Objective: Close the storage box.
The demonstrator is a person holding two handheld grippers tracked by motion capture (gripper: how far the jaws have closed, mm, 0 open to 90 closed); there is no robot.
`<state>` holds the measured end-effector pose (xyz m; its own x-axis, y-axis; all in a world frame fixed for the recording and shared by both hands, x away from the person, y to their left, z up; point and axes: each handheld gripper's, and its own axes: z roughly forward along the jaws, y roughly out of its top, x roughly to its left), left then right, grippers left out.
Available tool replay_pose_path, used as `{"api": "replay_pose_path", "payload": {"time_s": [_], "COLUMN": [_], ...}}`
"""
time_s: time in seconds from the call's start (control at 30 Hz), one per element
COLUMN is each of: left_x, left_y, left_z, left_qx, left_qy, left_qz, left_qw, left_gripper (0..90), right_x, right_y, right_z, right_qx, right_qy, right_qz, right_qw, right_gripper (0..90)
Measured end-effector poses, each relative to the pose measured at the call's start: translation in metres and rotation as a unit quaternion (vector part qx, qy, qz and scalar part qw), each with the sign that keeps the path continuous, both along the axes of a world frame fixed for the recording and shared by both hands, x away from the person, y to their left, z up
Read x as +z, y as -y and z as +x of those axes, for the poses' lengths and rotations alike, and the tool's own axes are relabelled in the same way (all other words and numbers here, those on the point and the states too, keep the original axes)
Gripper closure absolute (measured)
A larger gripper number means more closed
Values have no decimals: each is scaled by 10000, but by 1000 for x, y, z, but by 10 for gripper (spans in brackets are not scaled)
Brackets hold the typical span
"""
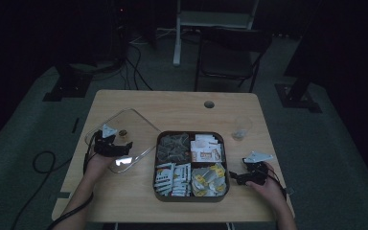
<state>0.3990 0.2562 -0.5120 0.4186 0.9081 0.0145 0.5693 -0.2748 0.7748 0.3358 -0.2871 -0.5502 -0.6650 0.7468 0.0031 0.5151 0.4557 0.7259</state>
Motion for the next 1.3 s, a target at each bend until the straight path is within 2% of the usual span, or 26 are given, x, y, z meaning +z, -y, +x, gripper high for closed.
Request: {"api": "replay_pose_path", "payload": {"time_s": [0.07, 0.13, 0.3, 0.37, 0.57, 0.63, 0.77, 0.8, 0.83, 0.9, 0.93, 1.07, 1.17, 1.3], "left_x": [-1, -2, -8, -10, -14, -16, -18, -19, -20, -21, -21, -20, -17, -10], "left_y": [0, -1, -1, -1, -3, -3, -2, 0, 2, 2, 2, 3, 4, -3], "left_z": [5, 9, 21, 25, 34, 38, 41, 42, 44, 45, 46, 46, 46, 45], "left_qx": [27, 45, 202, 250, 406, 376, 333, 308, 325, 330, 390, 424, 498, 607], "left_qy": [-6, 0, -97, -113, -229, -306, -288, -264, -274, -267, -269, -274, -353, -366], "left_qz": [9, -26, -13, -28, -32, -50, -5, 95, 152, 146, 104, 129, 160, -2], "left_qw": [10000, 10000, 9997, 9996, 9989, 9988, 9990, 9991, 9990, 9990, 9988, 9986, 9980, 9975], "left_gripper": [69, 133, 199, 201, 341, 406, 453, 453, 505, 531, 581, 594, 596, 598], "right_x": [0, 0, 0, 0, 0, 0, 0, 0, 0, 0, 0, 0, 0, 0], "right_y": [0, 0, 0, 0, 0, 0, 0, 0, 0, 0, 0, 0, 0, 0], "right_z": [0, 0, 0, 0, 0, 0, 0, 0, 0, 0, 0, 0, 0, 0], "right_qx": [0, -1, 0, 1, -1, 1, -1, 1, 1, 0, 0, 2, 0, -1], "right_qy": [1, -1, 0, 1, 0, 1, 0, 1, 1, 1, 3, 2, 2, 1], "right_qz": [0, 0, 0, -1, 0, 0, 1, -1, 0, 0, 1, -1, 0, 0], "right_qw": [10000, 10000, 10000, 10000, 10000, 10000, 10000, 10000, 10000, 10000, 10000, 10000, 10000, 10000], "right_gripper": [127, 127, 127, 127, 127, 127, 127, 127, 127, 127, 127, 127, 127, 128]}}
